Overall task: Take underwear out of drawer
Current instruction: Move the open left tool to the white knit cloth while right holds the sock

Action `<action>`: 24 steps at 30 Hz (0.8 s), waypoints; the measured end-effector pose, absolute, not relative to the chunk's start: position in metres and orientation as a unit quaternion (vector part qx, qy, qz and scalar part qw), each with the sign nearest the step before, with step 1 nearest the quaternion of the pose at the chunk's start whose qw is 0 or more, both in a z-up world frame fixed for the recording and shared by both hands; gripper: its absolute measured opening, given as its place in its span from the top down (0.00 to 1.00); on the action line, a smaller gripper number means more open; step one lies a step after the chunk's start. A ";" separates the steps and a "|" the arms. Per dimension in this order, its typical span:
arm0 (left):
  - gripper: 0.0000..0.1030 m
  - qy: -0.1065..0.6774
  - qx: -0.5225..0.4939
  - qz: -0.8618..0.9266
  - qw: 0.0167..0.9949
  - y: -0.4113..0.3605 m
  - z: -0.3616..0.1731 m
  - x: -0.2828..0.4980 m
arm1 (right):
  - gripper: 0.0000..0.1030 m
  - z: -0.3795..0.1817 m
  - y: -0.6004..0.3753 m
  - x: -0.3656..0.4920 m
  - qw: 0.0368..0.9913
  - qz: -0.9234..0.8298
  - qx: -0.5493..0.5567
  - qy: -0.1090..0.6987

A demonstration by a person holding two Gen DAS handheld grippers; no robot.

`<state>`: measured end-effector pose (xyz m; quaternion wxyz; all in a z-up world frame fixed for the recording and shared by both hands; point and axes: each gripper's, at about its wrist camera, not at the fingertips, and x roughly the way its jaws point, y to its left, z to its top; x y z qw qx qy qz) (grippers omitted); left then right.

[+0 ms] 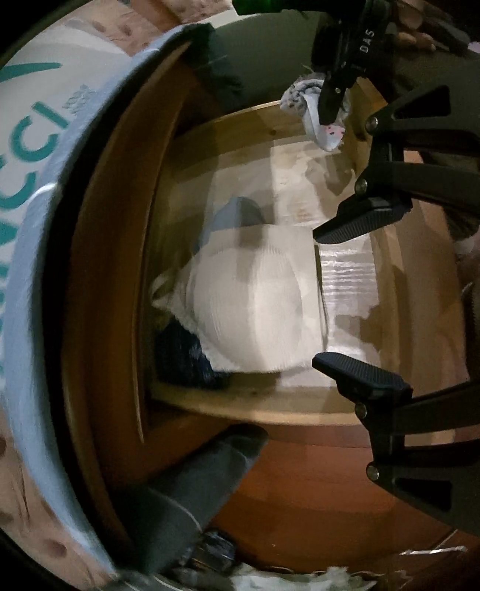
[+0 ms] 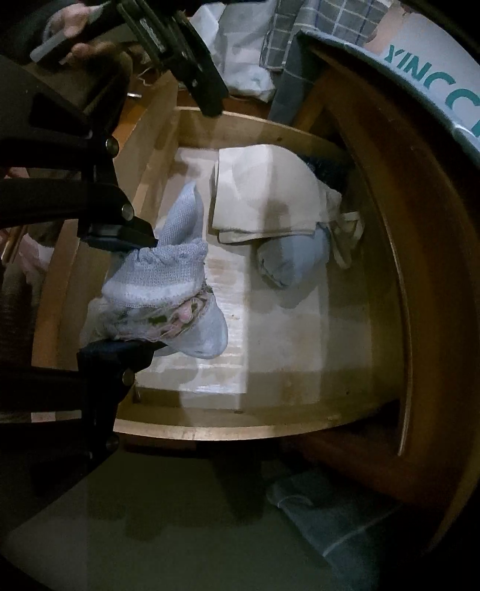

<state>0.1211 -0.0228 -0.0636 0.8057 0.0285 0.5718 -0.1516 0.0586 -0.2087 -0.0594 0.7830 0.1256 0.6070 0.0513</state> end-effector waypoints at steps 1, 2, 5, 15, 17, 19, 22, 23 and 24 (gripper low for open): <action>0.39 0.575 0.036 -0.155 0.802 -0.026 -0.066 0.125 | 0.66 -0.060 -0.209 0.059 0.781 0.053 0.128 0.608; 0.39 0.578 0.046 -0.158 0.800 -0.030 -0.068 0.129 | 0.66 -0.059 -0.210 0.059 0.781 0.053 0.130 0.608; 0.38 0.577 0.063 -0.170 0.797 -0.037 -0.073 0.139 | 0.66 -0.060 -0.209 0.059 0.780 0.055 0.130 0.610; 0.38 0.590 0.131 -0.209 0.768 -0.054 -0.092 0.161 | 0.65 -0.062 -0.210 0.060 0.778 0.052 0.138 0.611; 0.38 0.593 0.144 -0.213 0.763 -0.055 -0.096 0.163 | 0.65 -0.062 -0.210 0.060 0.779 0.051 0.140 0.610; 0.38 0.600 0.151 -0.219 0.755 -0.056 -0.102 0.165 | 0.65 -0.062 -0.210 0.060 0.777 0.052 0.139 0.612; 0.38 0.612 0.157 -0.227 0.741 -0.058 -0.109 0.169 | 0.65 -0.061 -0.211 0.060 0.777 0.051 0.138 0.613; 0.38 0.611 0.164 -0.229 0.740 -0.059 -0.111 0.170 | 0.65 -0.061 -0.211 0.060 0.777 0.049 0.138 0.612; 0.38 0.612 0.172 -0.233 0.736 -0.059 -0.113 0.171 | 0.65 -0.060 -0.211 0.060 0.777 0.049 0.137 0.613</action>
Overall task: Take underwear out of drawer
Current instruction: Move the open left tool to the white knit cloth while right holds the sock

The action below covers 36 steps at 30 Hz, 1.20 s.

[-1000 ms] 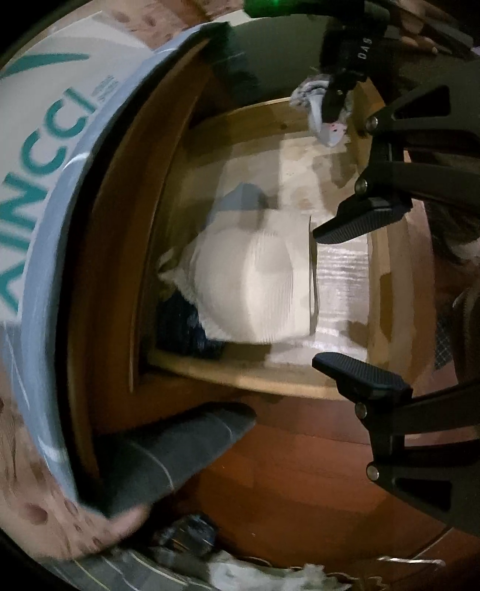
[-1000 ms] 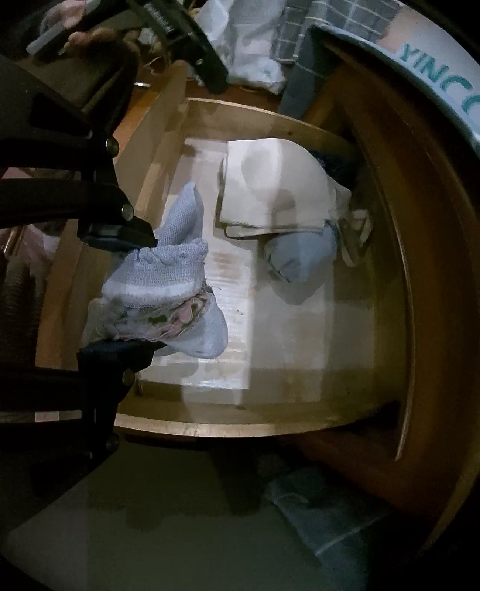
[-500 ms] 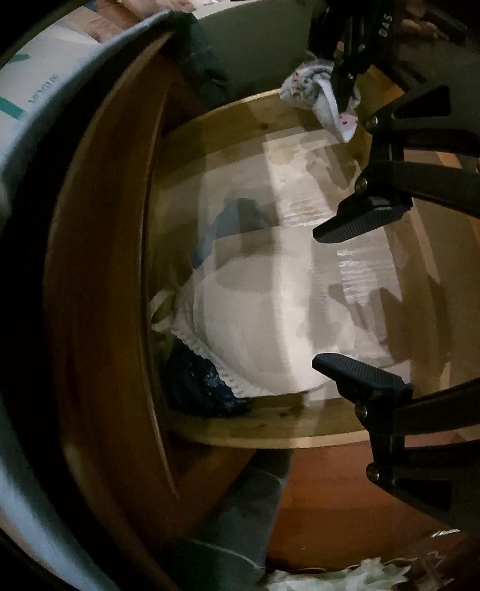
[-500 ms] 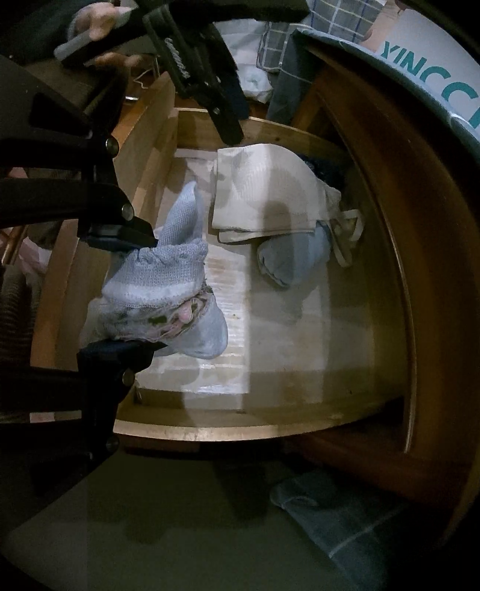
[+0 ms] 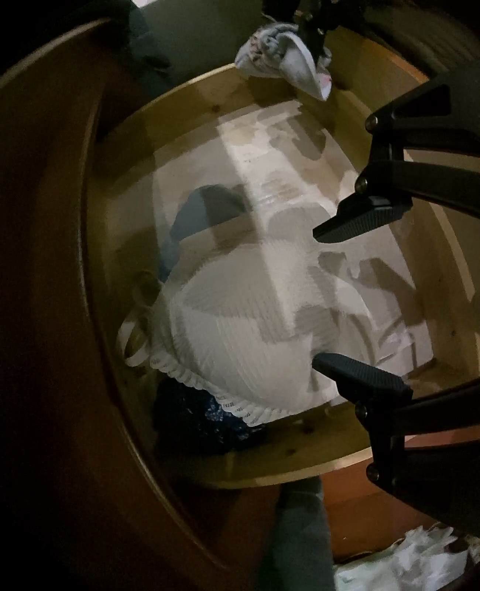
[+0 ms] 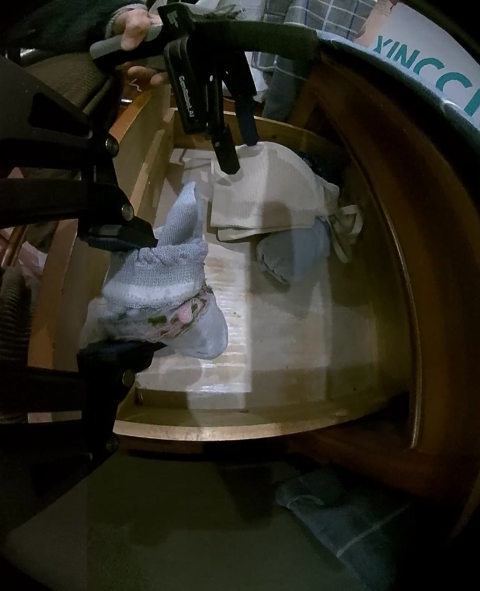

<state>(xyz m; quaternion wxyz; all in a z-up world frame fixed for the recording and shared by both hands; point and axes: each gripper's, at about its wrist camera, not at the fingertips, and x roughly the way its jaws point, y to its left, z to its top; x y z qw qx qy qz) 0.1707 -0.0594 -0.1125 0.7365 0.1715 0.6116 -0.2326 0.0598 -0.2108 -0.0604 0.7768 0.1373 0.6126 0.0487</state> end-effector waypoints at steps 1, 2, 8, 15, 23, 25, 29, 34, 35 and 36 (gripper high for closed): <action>0.38 0.613 0.177 -0.236 0.733 -0.060 -0.114 0.170 | 0.65 -0.060 -0.211 0.060 0.776 0.048 0.136 0.614; 0.38 0.616 0.188 -0.238 0.727 -0.061 -0.118 0.171 | 0.65 -0.060 -0.211 0.060 0.777 0.047 0.136 0.613; 0.38 0.614 0.227 -0.241 0.716 -0.061 -0.126 0.172 | 0.65 -0.058 -0.211 0.058 0.775 0.048 0.136 0.616; 0.38 0.630 0.239 -0.233 0.701 -0.065 -0.134 0.180 | 0.65 -0.059 -0.210 0.060 0.773 0.048 0.136 0.618; 0.43 0.649 0.227 -0.224 0.691 -0.068 -0.140 0.190 | 0.65 -0.059 -0.212 0.059 0.773 0.053 0.141 0.616; 0.52 0.648 0.235 -0.217 0.691 -0.066 -0.142 0.189 | 0.65 -0.059 -0.212 0.059 0.772 0.056 0.145 0.616; 0.68 0.652 0.244 -0.205 0.688 -0.064 -0.142 0.183 | 0.65 -0.059 -0.212 0.059 0.773 0.057 0.146 0.615; 1.00 0.669 0.180 -0.204 0.692 -0.043 -0.135 0.178 | 0.65 -0.059 -0.212 0.059 0.773 0.058 0.147 0.614; 1.00 0.669 0.171 -0.206 0.693 -0.040 -0.133 0.177 | 0.65 -0.059 -0.212 0.060 0.772 0.060 0.149 0.615; 1.00 0.668 0.165 -0.206 0.696 -0.037 -0.131 0.175 | 0.65 -0.059 -0.212 0.060 0.772 0.060 0.150 0.615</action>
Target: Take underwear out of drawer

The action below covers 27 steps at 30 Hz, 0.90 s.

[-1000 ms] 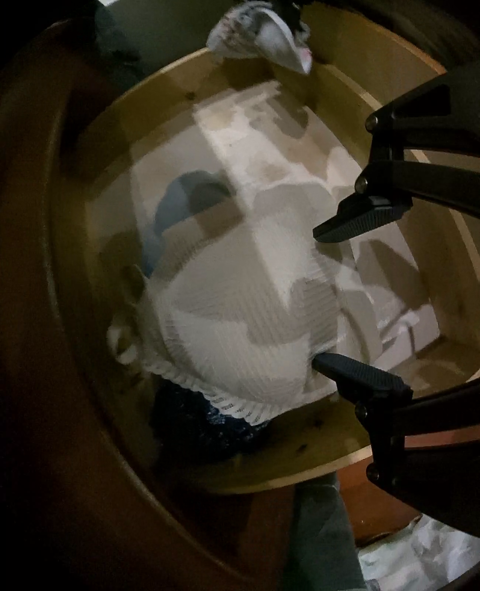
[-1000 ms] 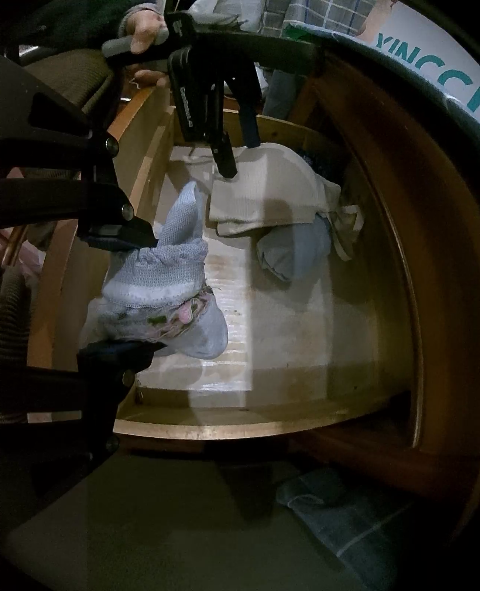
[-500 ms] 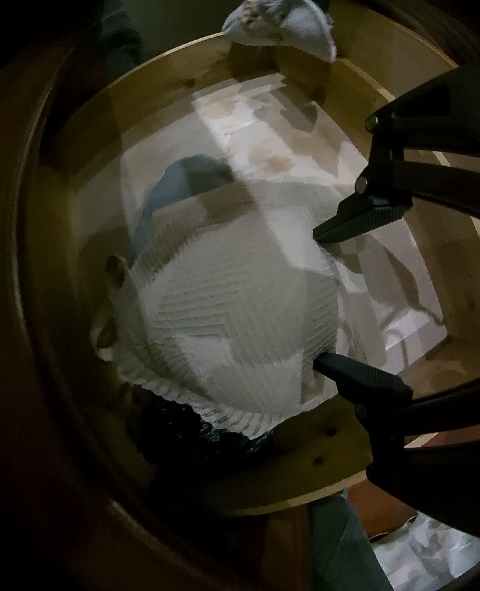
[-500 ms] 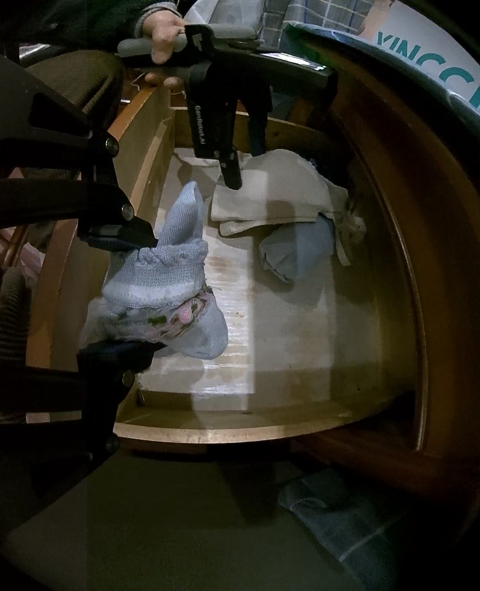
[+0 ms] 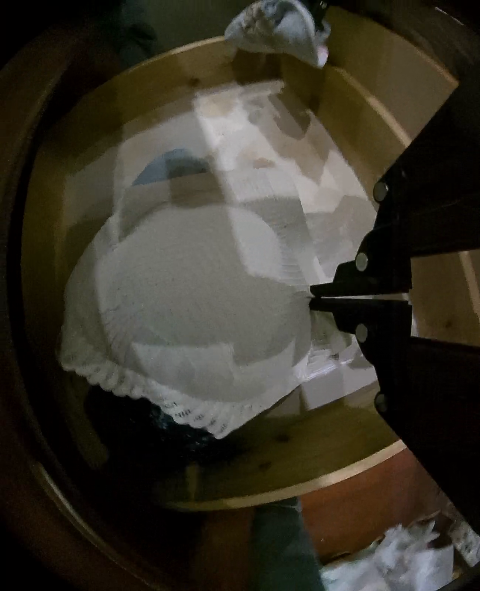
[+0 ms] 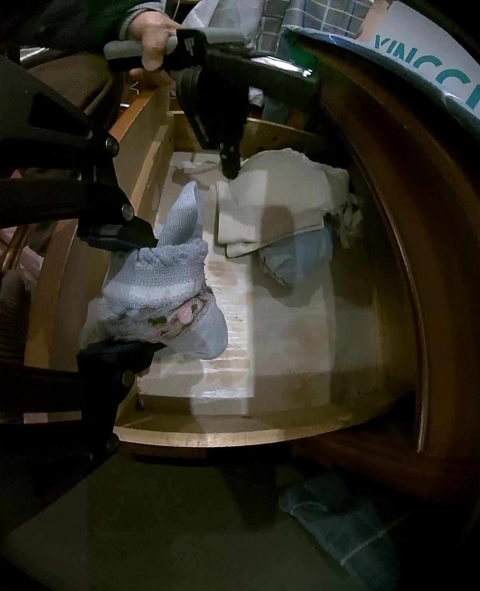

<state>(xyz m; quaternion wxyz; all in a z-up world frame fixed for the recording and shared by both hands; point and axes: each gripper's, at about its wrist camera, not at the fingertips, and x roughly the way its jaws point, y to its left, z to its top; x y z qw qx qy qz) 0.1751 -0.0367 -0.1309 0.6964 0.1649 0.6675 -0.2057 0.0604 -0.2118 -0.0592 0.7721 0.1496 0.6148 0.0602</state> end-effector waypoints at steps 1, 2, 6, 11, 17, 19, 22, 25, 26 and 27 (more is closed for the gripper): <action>1.00 0.669 0.156 -0.207 0.697 -0.033 -0.128 0.173 | 0.65 -0.059 -0.212 0.060 0.773 0.059 0.150 0.614; 1.00 0.673 0.141 -0.212 0.695 -0.030 -0.125 0.170 | 0.65 -0.059 -0.212 0.060 0.773 0.060 0.150 0.613; 1.00 0.668 0.103 -0.228 0.701 -0.023 -0.108 0.166 | 0.65 -0.058 -0.212 0.059 0.774 0.063 0.153 0.612; 1.00 0.679 0.067 -0.239 0.691 -0.021 -0.097 0.162 | 0.65 -0.058 -0.214 0.058 0.774 0.063 0.157 0.610; 1.00 0.691 0.074 -0.245 0.676 -0.021 -0.099 0.139 | 0.65 -0.057 -0.214 0.058 0.774 0.066 0.162 0.609; 0.99 0.692 0.078 -0.244 0.675 -0.022 -0.100 0.138 | 0.65 -0.057 -0.214 0.058 0.773 0.067 0.163 0.609; 0.94 0.682 0.067 -0.241 0.687 -0.019 -0.095 0.141 | 0.65 -0.057 -0.214 0.059 0.773 0.067 0.162 0.610; 0.61 0.679 0.039 -0.246 0.691 -0.018 -0.089 0.146 | 0.65 -0.058 -0.214 0.060 0.772 0.068 0.165 0.611; 0.52 0.669 0.037 -0.255 0.697 -0.019 -0.085 0.147 | 0.65 -0.058 -0.215 0.060 0.771 0.068 0.165 0.611; 0.45 0.663 0.037 -0.258 0.702 -0.019 -0.082 0.148 | 0.65 -0.058 -0.215 0.060 0.770 0.069 0.166 0.612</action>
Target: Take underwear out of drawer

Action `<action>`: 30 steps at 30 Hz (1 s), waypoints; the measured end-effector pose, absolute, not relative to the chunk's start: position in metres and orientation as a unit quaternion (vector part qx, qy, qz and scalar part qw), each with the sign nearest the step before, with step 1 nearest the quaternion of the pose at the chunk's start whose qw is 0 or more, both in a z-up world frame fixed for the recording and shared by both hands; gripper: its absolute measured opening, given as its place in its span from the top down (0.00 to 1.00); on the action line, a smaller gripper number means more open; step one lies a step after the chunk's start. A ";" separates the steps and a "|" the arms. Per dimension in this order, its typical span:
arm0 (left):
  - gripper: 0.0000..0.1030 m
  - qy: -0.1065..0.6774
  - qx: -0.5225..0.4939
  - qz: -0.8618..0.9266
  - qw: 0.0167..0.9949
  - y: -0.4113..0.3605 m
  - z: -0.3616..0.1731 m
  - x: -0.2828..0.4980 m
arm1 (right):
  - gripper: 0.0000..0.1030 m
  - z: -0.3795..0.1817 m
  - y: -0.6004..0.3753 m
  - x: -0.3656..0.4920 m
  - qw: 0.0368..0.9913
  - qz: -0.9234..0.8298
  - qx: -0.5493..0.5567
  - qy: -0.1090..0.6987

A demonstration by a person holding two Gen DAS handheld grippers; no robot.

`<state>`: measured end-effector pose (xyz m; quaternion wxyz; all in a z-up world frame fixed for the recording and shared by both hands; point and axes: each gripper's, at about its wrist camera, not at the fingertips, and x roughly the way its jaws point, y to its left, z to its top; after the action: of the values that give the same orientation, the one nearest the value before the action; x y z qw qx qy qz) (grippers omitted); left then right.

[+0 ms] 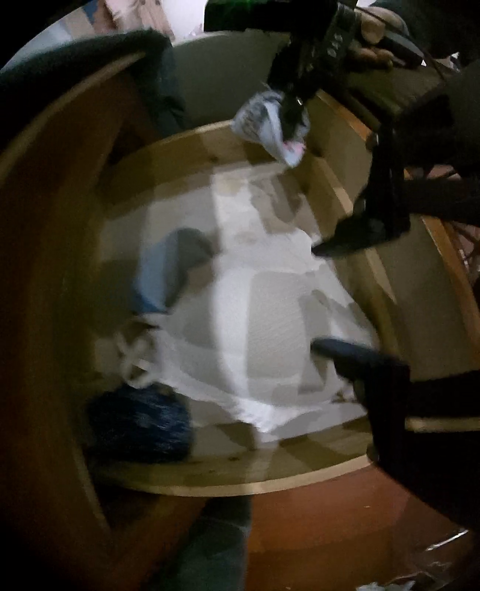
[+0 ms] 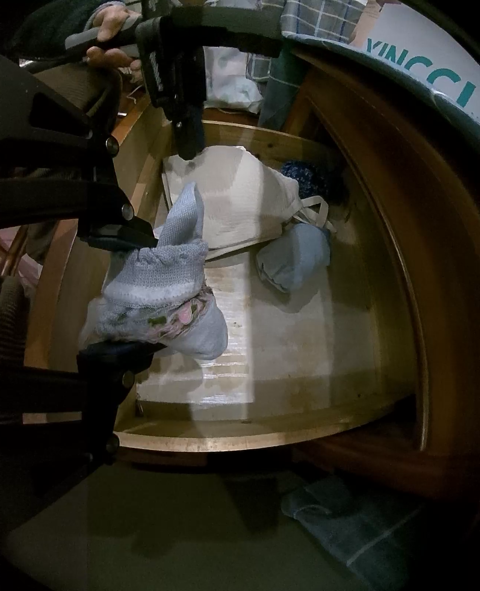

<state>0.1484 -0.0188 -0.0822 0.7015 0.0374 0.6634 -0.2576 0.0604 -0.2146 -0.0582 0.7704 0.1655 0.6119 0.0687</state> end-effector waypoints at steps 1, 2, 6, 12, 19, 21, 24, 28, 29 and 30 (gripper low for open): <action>0.42 0.660 0.036 -0.255 0.706 -0.019 -0.081 0.151 | 0.64 -0.058 -0.214 0.060 0.771 0.069 0.164 0.612; 0.34 0.664 0.032 -0.254 0.703 -0.020 -0.083 0.155 | 0.64 -0.057 -0.214 0.060 0.771 0.070 0.163 0.612; 0.24 0.676 0.020 -0.251 0.693 -0.022 -0.094 0.166 | 0.64 -0.058 -0.215 0.060 0.770 0.070 0.164 0.612; 0.20 0.684 0.035 -0.234 0.690 -0.026 -0.106 0.181 | 0.64 -0.058 -0.214 0.060 0.770 0.069 0.163 0.614; 0.18 0.704 0.057 -0.204 0.678 -0.026 -0.138 0.185 | 0.64 -0.060 -0.214 0.060 0.769 0.068 0.160 0.616; 0.17 0.709 0.068 -0.204 0.672 -0.029 -0.143 0.184 | 0.64 -0.060 -0.214 0.061 0.767 0.068 0.161 0.617; 0.17 0.714 0.072 -0.195 0.669 -0.033 -0.146 0.186 | 0.64 -0.061 -0.214 0.062 0.767 0.069 0.161 0.618; 0.27 0.717 0.077 -0.185 0.668 -0.038 -0.148 0.185 | 0.64 -0.061 -0.214 0.062 0.767 0.068 0.159 0.618; 0.35 0.714 0.086 -0.184 0.670 -0.040 -0.147 0.183 | 0.64 -0.061 -0.214 0.062 0.767 0.068 0.159 0.618; 0.49 0.713 0.086 -0.184 0.671 -0.040 -0.146 0.181 | 0.64 -0.061 -0.214 0.062 0.767 0.068 0.159 0.617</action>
<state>0.1810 -0.0401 -0.1458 0.6708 0.0859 0.7134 -0.1838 0.0623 -0.2136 -0.0610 0.7674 0.1595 0.6173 0.0682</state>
